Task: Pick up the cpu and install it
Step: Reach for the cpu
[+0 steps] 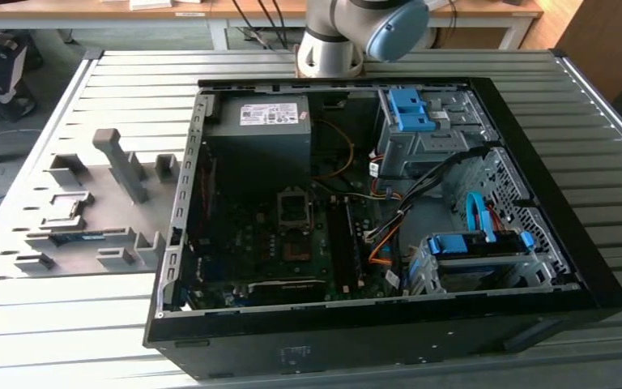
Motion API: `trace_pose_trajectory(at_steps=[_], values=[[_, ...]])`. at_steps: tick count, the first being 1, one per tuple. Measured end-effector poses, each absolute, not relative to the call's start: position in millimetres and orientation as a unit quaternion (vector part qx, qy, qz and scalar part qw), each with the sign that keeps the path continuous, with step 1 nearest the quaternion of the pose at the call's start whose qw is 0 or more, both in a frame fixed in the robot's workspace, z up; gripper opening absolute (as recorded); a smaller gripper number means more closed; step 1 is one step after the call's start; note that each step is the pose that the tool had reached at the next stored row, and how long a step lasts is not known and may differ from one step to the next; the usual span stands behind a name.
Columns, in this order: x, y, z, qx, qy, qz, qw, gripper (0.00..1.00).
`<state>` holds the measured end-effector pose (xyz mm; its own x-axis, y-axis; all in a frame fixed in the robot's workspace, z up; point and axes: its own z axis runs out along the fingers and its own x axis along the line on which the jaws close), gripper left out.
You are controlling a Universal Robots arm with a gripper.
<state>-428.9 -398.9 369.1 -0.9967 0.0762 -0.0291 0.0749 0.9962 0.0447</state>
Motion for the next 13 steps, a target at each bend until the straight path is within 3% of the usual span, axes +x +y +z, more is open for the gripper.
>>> trace_pose_trajectory(at_steps=[13], values=[[-437.1,-398.9,365.8,0.038,0.999,0.022,0.015,0.10]])
